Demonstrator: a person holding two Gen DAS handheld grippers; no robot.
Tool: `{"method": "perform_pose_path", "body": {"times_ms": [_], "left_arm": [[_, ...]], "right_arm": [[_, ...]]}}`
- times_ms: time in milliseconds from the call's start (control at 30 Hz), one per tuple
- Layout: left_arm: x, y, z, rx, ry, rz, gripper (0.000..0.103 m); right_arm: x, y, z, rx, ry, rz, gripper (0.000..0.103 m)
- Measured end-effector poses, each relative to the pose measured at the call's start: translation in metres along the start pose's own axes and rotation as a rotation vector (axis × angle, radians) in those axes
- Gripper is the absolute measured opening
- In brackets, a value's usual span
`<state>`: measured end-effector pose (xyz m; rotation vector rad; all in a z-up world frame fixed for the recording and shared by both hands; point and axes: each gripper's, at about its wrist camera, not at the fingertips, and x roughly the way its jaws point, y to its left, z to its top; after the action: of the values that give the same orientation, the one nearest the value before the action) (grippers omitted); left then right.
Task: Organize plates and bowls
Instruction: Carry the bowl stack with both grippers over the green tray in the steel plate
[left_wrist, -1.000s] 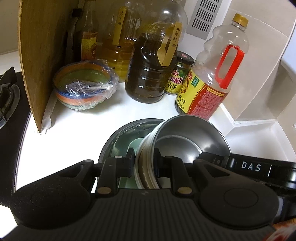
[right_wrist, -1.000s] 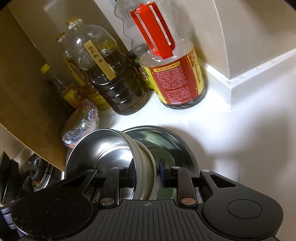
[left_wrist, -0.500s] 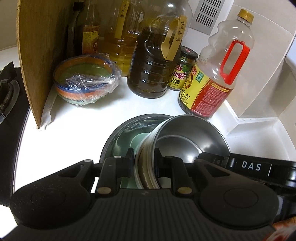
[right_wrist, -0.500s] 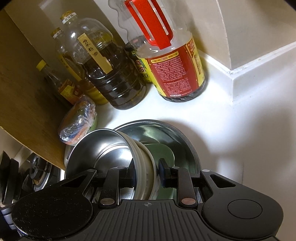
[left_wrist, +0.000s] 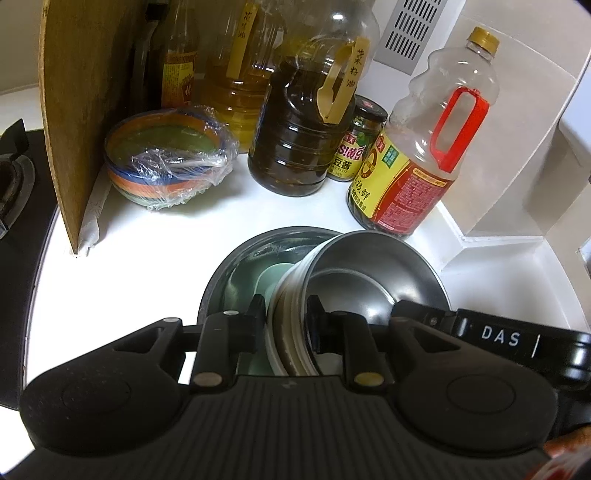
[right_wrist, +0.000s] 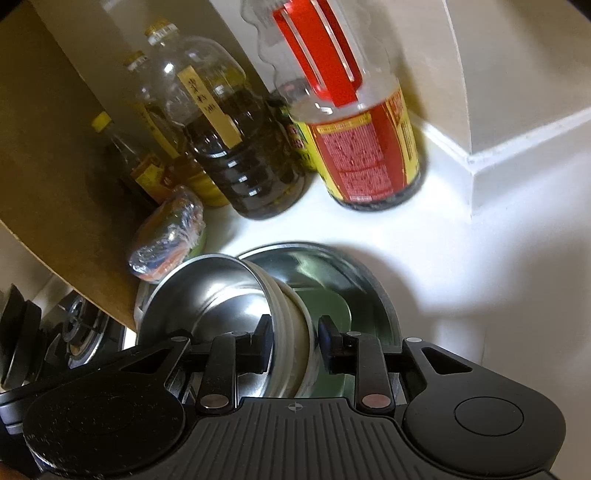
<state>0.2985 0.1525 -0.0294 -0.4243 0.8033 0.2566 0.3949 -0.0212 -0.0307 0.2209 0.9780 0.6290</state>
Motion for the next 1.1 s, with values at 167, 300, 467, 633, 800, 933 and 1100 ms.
{"method": "perform_pose_path", "body": {"times_ms": [167,300,467,633,800,933,1100], "left_arm": [[-0.007,-0.002,0.001,0.008,-0.02,-0.001,0.02],[-0.008,-0.002,0.002,0.012,-0.025,0.011,0.017],[-0.008,-0.002,0.003,0.015,-0.017,0.011,0.016],[-0.009,-0.002,0.007,0.008,-0.011,-0.004,0.01],[-0.007,-0.007,0.008,0.03,-0.007,0.02,0.009],[-0.007,-0.008,0.007,0.027,-0.008,0.022,0.01],[-0.006,-0.008,0.006,0.03,-0.012,0.033,0.009]], "right_arm": [[-0.01,-0.002,0.001,-0.002,-0.041,0.031,0.027],[-0.013,-0.006,0.001,0.025,-0.045,0.084,0.018],[-0.013,-0.011,0.004,0.076,-0.032,0.091,0.015],[-0.013,-0.016,0.008,0.137,-0.004,0.099,0.016],[-0.012,-0.017,0.012,0.149,0.023,0.094,0.016],[-0.011,-0.019,0.014,0.164,0.037,0.094,0.016],[-0.01,-0.021,0.016,0.186,0.049,0.102,0.017]]}}
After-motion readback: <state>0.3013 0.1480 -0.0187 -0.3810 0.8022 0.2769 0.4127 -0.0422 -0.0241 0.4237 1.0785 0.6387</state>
